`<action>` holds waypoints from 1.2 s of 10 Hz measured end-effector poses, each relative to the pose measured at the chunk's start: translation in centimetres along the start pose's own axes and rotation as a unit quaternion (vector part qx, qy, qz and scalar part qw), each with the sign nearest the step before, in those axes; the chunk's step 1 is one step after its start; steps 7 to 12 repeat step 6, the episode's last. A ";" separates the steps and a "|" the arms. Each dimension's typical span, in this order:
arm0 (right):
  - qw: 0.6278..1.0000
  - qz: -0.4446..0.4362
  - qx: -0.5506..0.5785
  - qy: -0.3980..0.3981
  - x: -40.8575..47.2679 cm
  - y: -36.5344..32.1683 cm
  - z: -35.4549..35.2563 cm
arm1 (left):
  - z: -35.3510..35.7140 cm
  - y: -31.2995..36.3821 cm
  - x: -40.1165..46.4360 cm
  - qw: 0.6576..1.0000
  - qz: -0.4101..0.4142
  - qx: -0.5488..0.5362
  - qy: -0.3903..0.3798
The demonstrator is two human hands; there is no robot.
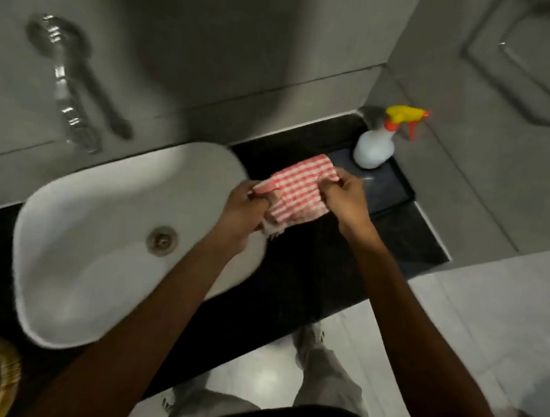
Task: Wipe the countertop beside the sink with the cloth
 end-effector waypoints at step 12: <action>0.885 -0.195 -0.414 -0.089 11.5 5.3 -10.4 | 17.7 4.3 7.1 0.918 0.202 0.275 0.201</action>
Point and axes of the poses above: each hand's wrist, its own x-axis towards the middle knuckle, its own z-axis out of the palm, y = z × x, the point moved 4 cm from there along x, towards the middle knuckle, and after that the axes turned 13 degrees about -z, right-handed, at the moved point
